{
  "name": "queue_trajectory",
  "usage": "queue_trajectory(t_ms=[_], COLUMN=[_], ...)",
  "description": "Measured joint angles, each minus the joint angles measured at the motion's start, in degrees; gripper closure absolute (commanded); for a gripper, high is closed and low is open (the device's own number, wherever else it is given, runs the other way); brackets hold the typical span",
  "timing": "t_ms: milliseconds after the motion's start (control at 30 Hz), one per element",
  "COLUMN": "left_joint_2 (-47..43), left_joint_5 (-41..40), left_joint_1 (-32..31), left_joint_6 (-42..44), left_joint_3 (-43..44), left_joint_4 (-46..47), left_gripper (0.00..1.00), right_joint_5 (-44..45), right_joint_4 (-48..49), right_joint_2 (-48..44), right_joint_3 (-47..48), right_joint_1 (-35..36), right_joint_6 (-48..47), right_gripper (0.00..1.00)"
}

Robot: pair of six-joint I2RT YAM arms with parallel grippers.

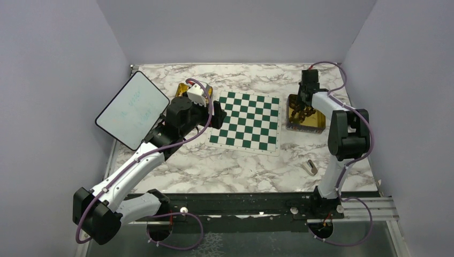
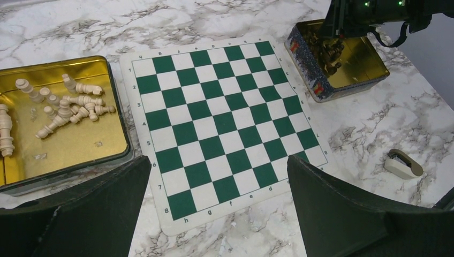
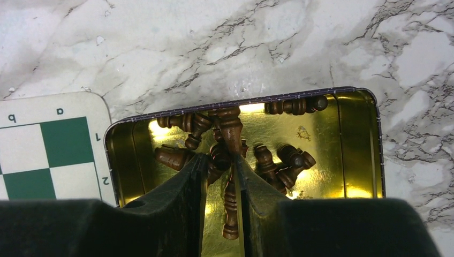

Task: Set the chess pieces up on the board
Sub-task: Pick up the chess piece from the storage box.

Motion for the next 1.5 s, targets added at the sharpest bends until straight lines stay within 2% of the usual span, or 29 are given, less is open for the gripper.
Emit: queue_trajectory(t_ms=[300, 1100, 1500], left_joint_2=[0.00, 0.00, 0.00], left_joint_5=[0.00, 0.00, 0.00], left_joint_1=[0.00, -0.22, -0.22], left_joint_6=[0.00, 0.00, 0.00], left_joint_3=[-0.11, -0.11, -0.11], left_joint_4=[0.00, -0.02, 0.00], left_gripper=[0.01, 0.01, 0.01], right_joint_5=[-0.22, -0.22, -0.22], right_joint_4=[-0.04, -1.09, -1.40], right_joint_2=[1.29, 3.06, 3.39], right_joint_3=[1.27, 2.47, 2.78], right_joint_1=[-0.13, -0.39, -0.39], right_joint_6=[-0.66, -0.85, -0.85], right_gripper=[0.74, 0.74, 0.86])
